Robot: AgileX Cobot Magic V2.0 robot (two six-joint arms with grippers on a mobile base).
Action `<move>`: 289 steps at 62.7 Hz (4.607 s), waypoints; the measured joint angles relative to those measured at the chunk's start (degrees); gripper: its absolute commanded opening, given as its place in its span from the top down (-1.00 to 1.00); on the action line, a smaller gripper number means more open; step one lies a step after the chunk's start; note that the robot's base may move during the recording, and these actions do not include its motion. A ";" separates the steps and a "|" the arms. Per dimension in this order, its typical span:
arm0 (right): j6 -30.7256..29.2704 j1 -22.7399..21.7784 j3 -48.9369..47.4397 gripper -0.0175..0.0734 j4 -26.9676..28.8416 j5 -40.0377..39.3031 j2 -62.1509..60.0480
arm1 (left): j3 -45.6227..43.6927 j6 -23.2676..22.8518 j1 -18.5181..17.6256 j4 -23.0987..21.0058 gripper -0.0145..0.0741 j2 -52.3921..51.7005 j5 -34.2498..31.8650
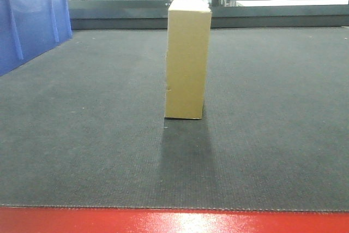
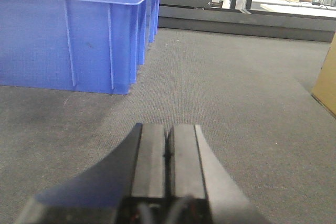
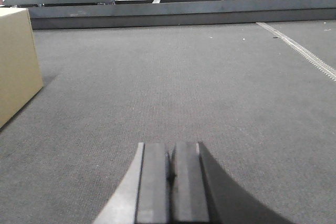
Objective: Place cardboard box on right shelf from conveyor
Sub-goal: 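Lower the right gripper over the tan cardboard box on the conveyor, then close the right gripper on the top of the tan box, then lift the tan box off the conveyor with the right gripper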
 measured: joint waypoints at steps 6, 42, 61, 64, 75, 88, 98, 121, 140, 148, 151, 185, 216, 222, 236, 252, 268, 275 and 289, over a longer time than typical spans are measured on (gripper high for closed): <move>0.00 0.00 0.00 0.54 0.00 0.00 0.00 | 0.00 0.00 0.00 0.00 0.94 0.00 0.00; 0.00 0.00 0.00 0.54 0.00 0.00 0.00 | 0.00 0.00 0.00 0.00 0.94 0.00 0.00; 0.00 0.00 -0.53 0.54 0.00 -0.67 0.00 | 0.00 0.00 0.00 0.00 0.94 0.00 0.00; 0.00 0.00 -1.86 0.54 0.00 0.00 0.00 | 0.00 0.00 0.00 0.00 0.94 0.00 0.00; 0.00 0.00 -11.54 0.48 0.00 0.74 2.74 | 0.00 0.00 0.00 0.00 0.94 0.00 0.00; 0.00 1.25 -22.49 -0.41 0.00 0.96 15.15 | 0.00 0.00 0.00 0.00 0.94 0.00 0.00; 0.00 4.01 -29.58 -0.71 -1.22 1.45 26.05 | 0.00 0.00 0.00 0.00 0.94 0.00 0.00; 4.25 19.17 -58.75 -0.71 -2.25 18.81 57.05 | 0.00 0.00 0.00 0.00 0.94 0.00 0.00; 14.01 28.00 -90.13 -0.71 -2.25 40.13 84.42 | 0.00 0.00 0.00 0.00 0.94 0.00 0.00; 19.42 31.01 -101.25 -0.71 -2.82 46.75 94.59 | 0.00 0.00 0.00 0.00 0.94 0.00 0.00; 20.83 31.80 -104.94 -0.71 -3.19 48.43 97.62 | 0.00 0.00 0.00 0.00 0.94 0.00 0.00; 30.60 35.16 -116.59 -0.71 -11.91 55.94 111.90 | 0.00 0.00 0.00 0.00 0.94 0.00 0.00; 30.79 35.03 -116.69 -0.71 -12.14 53.94 114.99 | 0.00 0.00 0.00 0.00 0.94 0.00 0.00; 30.79 34.90 -116.69 -0.71 -12.27 53.87 115.80 | 0.00 0.00 0.00 0.00 0.94 0.00 0.00; 30.79 34.81 -116.69 -0.68 -12.27 53.53 118.64 | 0.00 0.00 0.00 0.00 0.94 0.00 0.00; 30.93 34.68 -116.69 0.09 -12.16 53.53 119.16 | 0.00 0.00 0.00 0.00 0.94 0.00 0.00; 29.82 34.22 -116.69 0.29 -11.94 53.53 118.89 | 0.00 0.00 0.00 0.00 0.94 0.00 0.00; 26.18 33.49 -116.69 0.29 -11.94 53.31 116.62 | 0.00 0.00 0.00 0.00 0.94 0.00 0.00; 12.07 30.85 -116.69 0.29 -11.39 52.38 110.13 | 0.00 0.00 0.00 0.00 0.94 0.00 0.00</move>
